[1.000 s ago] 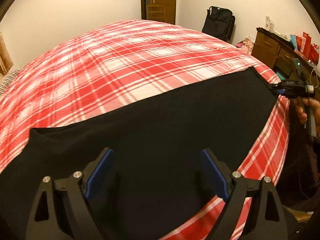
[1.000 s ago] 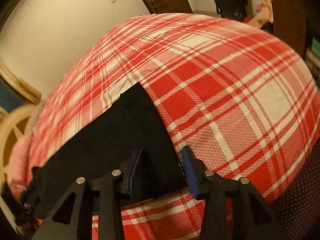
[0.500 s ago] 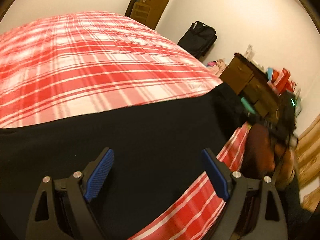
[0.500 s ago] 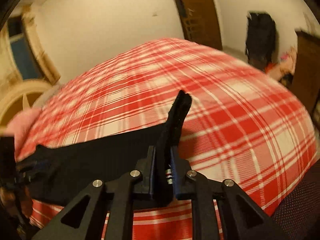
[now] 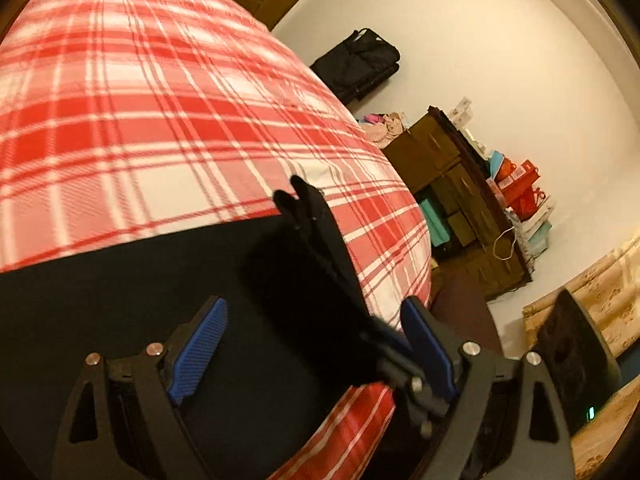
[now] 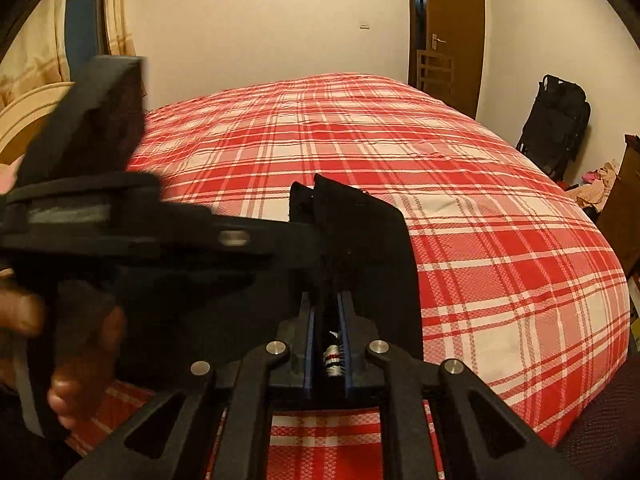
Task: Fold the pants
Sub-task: 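Lift the cuff end with the right gripper and fold it toward the waistband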
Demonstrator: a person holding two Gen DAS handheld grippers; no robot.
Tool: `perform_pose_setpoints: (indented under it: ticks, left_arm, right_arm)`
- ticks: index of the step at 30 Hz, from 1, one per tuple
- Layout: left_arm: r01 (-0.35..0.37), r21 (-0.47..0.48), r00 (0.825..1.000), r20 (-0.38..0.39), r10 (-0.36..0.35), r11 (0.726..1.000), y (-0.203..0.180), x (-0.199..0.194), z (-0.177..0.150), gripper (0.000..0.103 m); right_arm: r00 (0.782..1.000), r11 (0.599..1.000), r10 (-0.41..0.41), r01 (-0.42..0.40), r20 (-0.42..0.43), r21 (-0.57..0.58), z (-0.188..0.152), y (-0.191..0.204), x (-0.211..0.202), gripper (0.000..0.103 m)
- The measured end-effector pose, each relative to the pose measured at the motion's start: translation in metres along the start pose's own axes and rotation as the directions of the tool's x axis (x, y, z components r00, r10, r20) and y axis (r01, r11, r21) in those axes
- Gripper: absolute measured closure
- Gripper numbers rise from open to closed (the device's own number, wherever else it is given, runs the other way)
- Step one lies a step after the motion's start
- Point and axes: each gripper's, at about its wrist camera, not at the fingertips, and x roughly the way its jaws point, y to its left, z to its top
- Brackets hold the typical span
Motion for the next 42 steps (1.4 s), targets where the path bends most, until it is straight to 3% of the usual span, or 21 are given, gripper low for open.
perform_pose_setpoints:
  ticks: [4, 5, 7, 9, 10, 16, 20, 26, 27, 28, 30, 42]
  left_arm:
    - [0.009, -0.006, 1.000, -0.022, -0.009, 1.000, -0.004, 0.011, 0.002, 0.023]
    - [0.004, 0.000, 1.000, -0.030, -0.004, 1.000, -0.006, 0.015, 0.004, 0.030]
    - [-0.003, 0.008, 0.999, -0.042, 0.004, 1.000, -0.008, 0.017, 0.004, 0.050]
    - [-0.030, 0.021, 0.997, -0.068, 0.032, 0.999, -0.009, 0.023, 0.004, 0.086]
    - [-0.046, 0.030, 0.996, -0.069, 0.048, 0.998, -0.009, 0.023, 0.003, 0.093]
    - [-0.121, 0.139, 0.992, -0.025, 0.126, 0.983, -0.014, 0.010, 0.000, 0.097]
    - [-0.137, 0.148, 0.990, -0.001, 0.139, 0.979, -0.007, -0.015, 0.004, 0.097]
    - [-0.172, 0.155, 0.985, 0.026, 0.170, 0.973, 0.005, -0.056, 0.003, 0.097]
    - [-0.176, 0.148, 0.984, 0.031, 0.174, 0.973, 0.008, -0.065, 0.001, 0.097]
    - [-0.181, 0.150, 0.984, 0.032, 0.178, 0.972, 0.010, -0.069, -0.001, 0.097]
    - [-0.186, 0.148, 0.983, 0.035, 0.182, 0.971, 0.014, -0.081, -0.007, 0.097]
    - [-0.235, 0.145, 0.970, 0.092, 0.224, 0.961, 0.031, -0.140, -0.030, 0.097]
  right_arm:
    - [1.000, 1.000, 0.007, -0.007, -0.002, -0.022, -0.003, 0.005, 0.002, 0.093]
    - [1.000, 0.999, 0.017, -0.017, -0.002, -0.029, -0.003, 0.007, 0.003, 0.093]
    - [0.999, 0.998, 0.044, -0.044, -0.001, -0.050, -0.004, 0.014, 0.002, 0.093]
    - [0.998, 0.995, 0.070, -0.069, 0.009, -0.079, -0.006, 0.020, -0.001, 0.092]
    - [0.997, 0.993, 0.082, -0.080, 0.014, -0.087, -0.006, 0.021, -0.002, 0.092]
    - [0.984, 0.977, 0.173, -0.167, 0.035, -0.134, -0.011, 0.018, -0.011, 0.092]
    - [0.955, 0.952, 0.292, -0.286, 0.043, -0.112, -0.013, -0.003, -0.019, 0.092]
    - [0.945, 0.951, 0.310, -0.308, 0.098, -0.043, -0.015, -0.031, -0.025, 0.091]
    - [0.949, 0.955, 0.295, -0.295, 0.108, -0.019, -0.014, -0.035, -0.024, 0.081]
    - [0.955, 0.961, 0.275, -0.277, 0.107, 0.002, -0.014, -0.037, -0.021, 0.064]
    - [0.958, 0.962, 0.268, -0.272, 0.106, 0.028, -0.015, -0.039, -0.017, 0.045]
    - [0.971, 0.968, 0.232, -0.225, 0.051, -0.112, -0.025, -0.013, -0.008, 0.044]
